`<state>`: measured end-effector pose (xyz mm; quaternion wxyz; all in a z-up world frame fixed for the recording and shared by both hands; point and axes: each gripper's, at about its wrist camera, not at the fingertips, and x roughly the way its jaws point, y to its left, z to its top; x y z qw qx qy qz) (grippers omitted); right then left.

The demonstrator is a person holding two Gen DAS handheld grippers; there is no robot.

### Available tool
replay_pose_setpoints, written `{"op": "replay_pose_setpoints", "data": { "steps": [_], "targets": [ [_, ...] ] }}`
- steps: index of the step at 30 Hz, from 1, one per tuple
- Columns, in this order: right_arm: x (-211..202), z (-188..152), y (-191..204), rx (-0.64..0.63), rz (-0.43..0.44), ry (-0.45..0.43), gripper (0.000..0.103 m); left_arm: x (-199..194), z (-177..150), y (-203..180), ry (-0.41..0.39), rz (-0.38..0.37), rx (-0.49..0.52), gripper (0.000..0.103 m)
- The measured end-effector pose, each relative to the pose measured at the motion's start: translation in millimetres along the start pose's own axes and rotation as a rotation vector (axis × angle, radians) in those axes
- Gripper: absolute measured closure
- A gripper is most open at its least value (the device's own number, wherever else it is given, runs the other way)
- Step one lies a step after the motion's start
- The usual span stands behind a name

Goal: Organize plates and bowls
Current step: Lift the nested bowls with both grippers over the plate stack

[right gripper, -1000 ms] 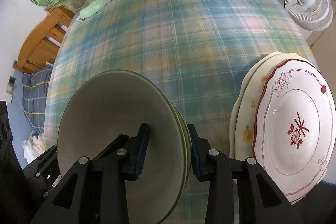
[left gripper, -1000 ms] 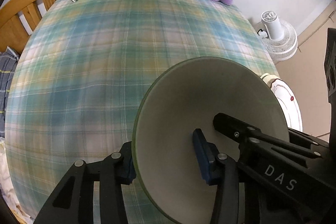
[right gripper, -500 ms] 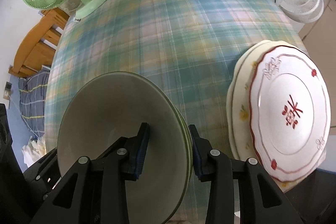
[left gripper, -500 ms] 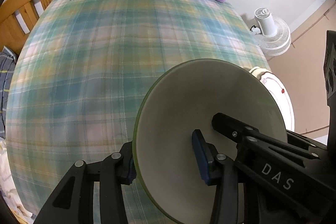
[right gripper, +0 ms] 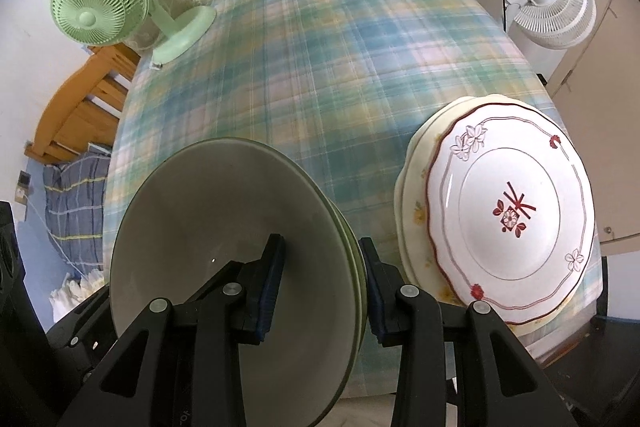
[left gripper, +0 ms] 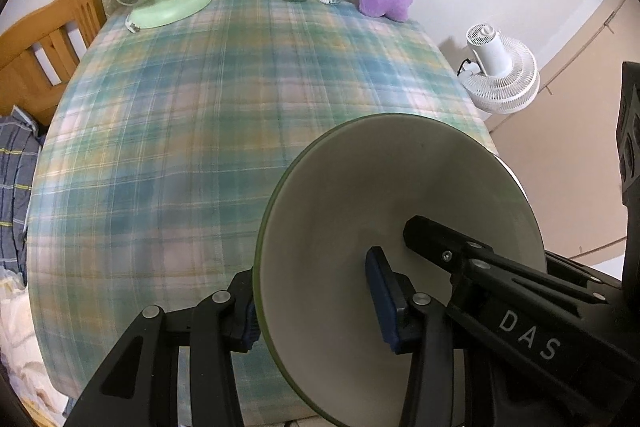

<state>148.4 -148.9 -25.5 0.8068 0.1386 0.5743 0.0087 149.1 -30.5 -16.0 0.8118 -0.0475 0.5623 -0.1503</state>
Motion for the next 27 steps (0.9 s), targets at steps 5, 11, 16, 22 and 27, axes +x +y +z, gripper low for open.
{"op": "replay_pose_setpoints", "data": {
  "steps": [5,11,16,22,27],
  "targets": [
    [-8.9,5.5,-15.0,-0.037,0.022,-0.007,0.062,-1.7,-0.7,-21.2,-0.02,0.03,-0.028,0.059],
    [-21.8,14.5,-42.5,-0.079,0.053,0.001,0.062,-1.9,2.1,-52.5,-0.045,0.048,-0.062,0.059],
    [-34.6,23.0,-66.4,-0.101,0.054,-0.012,0.062,1.4,4.8,-78.8,-0.059,0.045,-0.074,0.059],
    [-42.4,31.1,-93.3,-0.113,0.05,-0.014,0.062,9.0,6.2,-104.2,-0.066,0.039,-0.086,0.059],
    [-45.7,37.2,-113.8,-0.119,0.046,-0.014,0.062,18.5,7.6,-123.6,-0.064,0.035,-0.094,0.059]
  ]
}}
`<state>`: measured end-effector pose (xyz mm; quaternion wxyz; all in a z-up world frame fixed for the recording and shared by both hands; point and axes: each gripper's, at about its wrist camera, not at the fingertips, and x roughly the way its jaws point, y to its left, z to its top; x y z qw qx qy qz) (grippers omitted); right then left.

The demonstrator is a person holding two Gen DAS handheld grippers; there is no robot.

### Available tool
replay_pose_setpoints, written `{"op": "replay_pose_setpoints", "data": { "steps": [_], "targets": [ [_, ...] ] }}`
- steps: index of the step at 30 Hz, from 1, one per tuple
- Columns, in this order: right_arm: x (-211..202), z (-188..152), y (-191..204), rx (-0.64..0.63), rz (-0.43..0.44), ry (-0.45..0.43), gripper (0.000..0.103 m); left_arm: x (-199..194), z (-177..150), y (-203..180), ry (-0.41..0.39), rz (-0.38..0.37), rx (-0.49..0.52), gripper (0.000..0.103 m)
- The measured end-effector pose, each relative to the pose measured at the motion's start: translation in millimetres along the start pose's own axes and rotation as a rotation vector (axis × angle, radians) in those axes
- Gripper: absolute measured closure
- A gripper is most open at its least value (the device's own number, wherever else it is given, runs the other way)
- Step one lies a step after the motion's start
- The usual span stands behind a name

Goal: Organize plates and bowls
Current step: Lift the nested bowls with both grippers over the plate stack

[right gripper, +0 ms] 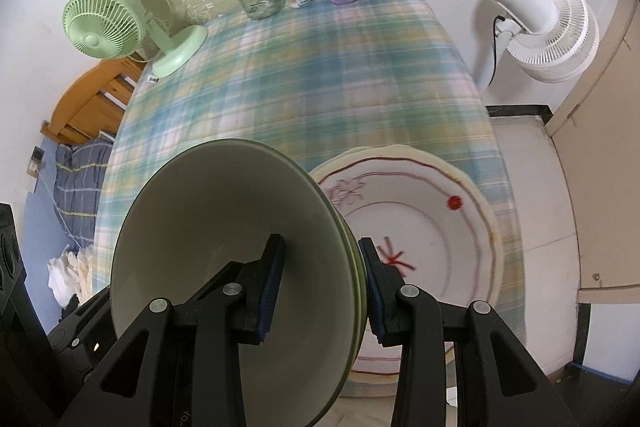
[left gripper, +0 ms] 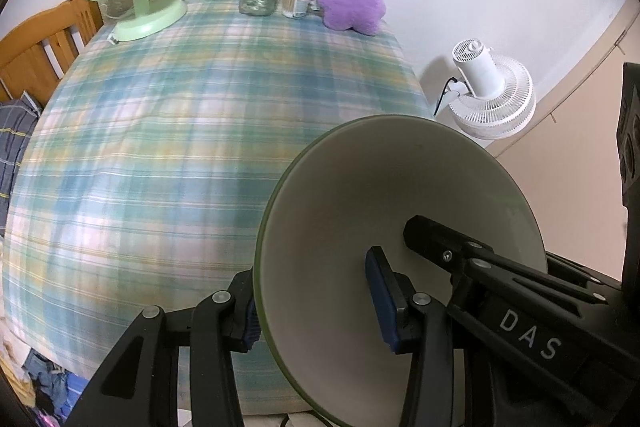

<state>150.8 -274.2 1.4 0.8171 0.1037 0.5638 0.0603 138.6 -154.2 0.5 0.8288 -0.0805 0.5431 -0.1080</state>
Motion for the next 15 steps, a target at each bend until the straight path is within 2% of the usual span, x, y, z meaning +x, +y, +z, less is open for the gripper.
{"op": "replay_pose_setpoints", "data": {
  "steps": [15],
  "targets": [
    [11.3,4.4,-57.0,0.008,-0.028,0.061,0.062,36.6,-6.3,-39.6,0.062,-0.018,-0.036,0.059]
  ]
}}
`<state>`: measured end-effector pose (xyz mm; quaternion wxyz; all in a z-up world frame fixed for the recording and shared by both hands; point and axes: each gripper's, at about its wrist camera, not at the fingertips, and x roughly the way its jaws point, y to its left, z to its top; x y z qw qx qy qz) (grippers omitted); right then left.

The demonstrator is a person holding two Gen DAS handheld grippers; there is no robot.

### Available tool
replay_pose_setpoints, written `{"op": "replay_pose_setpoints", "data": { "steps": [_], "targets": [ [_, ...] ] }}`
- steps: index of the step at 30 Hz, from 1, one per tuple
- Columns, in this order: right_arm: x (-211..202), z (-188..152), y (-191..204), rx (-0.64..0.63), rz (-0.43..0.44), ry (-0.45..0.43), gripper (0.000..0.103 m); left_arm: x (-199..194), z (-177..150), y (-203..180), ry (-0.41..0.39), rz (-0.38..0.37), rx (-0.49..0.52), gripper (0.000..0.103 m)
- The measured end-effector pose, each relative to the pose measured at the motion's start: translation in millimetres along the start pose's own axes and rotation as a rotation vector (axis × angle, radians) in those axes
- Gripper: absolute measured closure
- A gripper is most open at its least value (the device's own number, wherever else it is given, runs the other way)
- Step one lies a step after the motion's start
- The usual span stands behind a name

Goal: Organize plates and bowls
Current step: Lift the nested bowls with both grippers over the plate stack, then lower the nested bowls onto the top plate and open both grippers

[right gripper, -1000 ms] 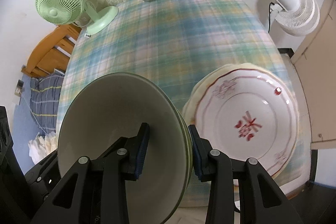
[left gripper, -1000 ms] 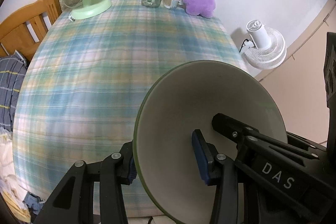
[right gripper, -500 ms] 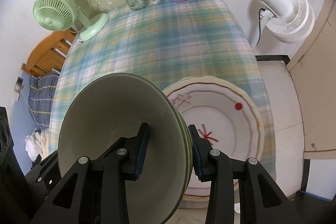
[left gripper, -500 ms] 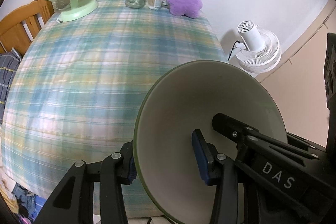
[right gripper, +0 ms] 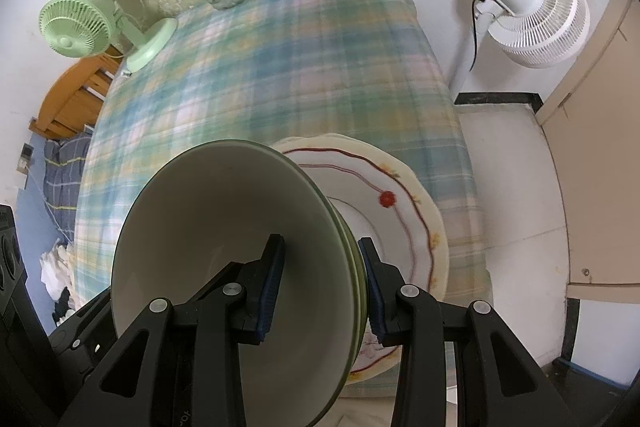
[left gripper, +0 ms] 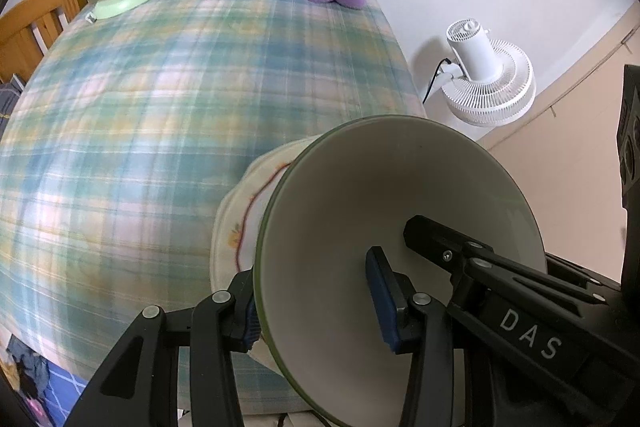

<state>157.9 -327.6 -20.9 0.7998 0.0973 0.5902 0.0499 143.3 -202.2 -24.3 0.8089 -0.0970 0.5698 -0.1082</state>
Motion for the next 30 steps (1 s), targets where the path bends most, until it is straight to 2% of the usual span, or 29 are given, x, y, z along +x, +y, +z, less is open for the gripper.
{"op": "replay_pose_setpoints", "data": {
  "steps": [12,24,30],
  "targets": [
    [20.6,7.8,-16.0,-0.013,-0.007,0.054,0.062,21.2,0.6,-6.0,0.028,0.012,-0.036,0.059],
    [24.8,8.8,-18.5,-0.018,0.022,0.013,0.06,21.3,3.0,-9.7,-0.005,0.074,-0.005,0.06],
    [24.7,4.1,-22.6,-0.018,0.044,0.011,0.059,20.0,-4.2,-8.8,-0.011,0.085,-0.015,0.056]
  ]
}}
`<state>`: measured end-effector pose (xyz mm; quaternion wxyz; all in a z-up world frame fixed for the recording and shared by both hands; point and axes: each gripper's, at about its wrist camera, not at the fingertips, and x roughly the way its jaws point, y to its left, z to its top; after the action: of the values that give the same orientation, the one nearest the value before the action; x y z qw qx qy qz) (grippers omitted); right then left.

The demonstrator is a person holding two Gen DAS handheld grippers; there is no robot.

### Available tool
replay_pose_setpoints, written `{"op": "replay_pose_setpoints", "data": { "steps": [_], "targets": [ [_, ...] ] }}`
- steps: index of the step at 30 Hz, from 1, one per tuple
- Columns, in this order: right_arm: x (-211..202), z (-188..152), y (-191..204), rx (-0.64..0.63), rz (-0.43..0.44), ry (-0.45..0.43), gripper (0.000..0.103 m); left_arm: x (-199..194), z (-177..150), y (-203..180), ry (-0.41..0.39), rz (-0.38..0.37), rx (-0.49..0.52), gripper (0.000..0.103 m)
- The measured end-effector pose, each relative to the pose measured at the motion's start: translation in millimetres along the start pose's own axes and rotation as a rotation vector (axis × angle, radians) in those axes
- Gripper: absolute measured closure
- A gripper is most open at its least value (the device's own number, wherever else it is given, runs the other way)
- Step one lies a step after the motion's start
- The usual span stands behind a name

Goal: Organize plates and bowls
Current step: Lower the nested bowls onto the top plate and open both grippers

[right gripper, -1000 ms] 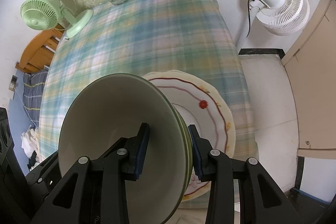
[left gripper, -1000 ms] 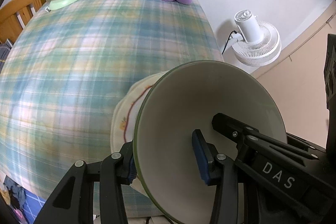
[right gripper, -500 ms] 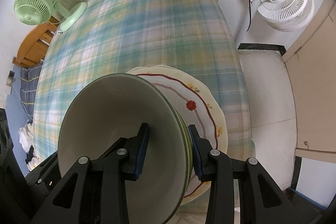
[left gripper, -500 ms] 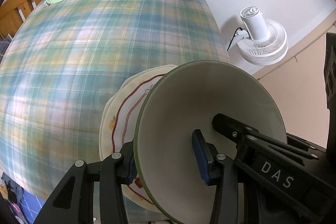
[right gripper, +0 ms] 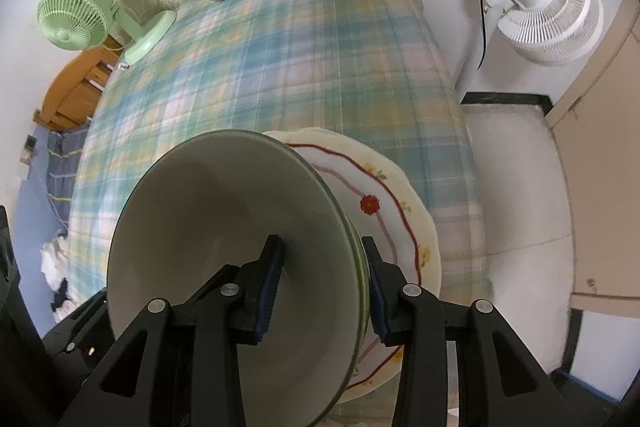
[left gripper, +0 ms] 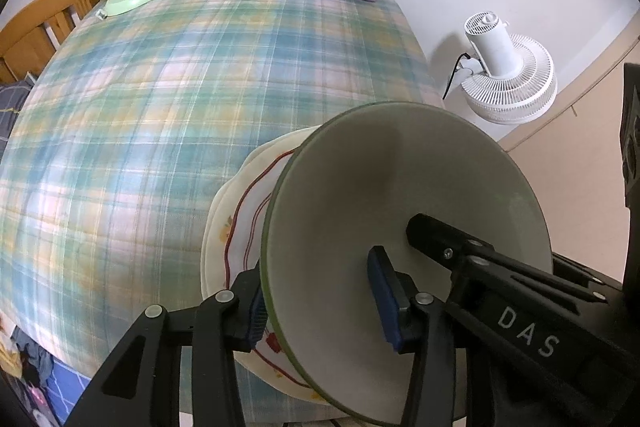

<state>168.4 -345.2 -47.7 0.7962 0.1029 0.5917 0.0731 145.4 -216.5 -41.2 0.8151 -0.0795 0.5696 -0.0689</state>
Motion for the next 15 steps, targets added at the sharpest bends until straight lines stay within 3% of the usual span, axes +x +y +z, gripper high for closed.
{"op": "replay_pose_setpoints", "data": {
  "steps": [8,15],
  "targets": [
    [-9.4,-5.7,-8.6,0.02,-0.029,-0.016,0.05,-12.8,-5.4,-0.7,-0.021,0.053,0.0,0.026],
    [-42.7,-12.4,5.8,0.007,-0.088,-0.129,0.039,-49.8,-2.2,7.2,-0.124,0.047,0.06,0.018]
  ]
}}
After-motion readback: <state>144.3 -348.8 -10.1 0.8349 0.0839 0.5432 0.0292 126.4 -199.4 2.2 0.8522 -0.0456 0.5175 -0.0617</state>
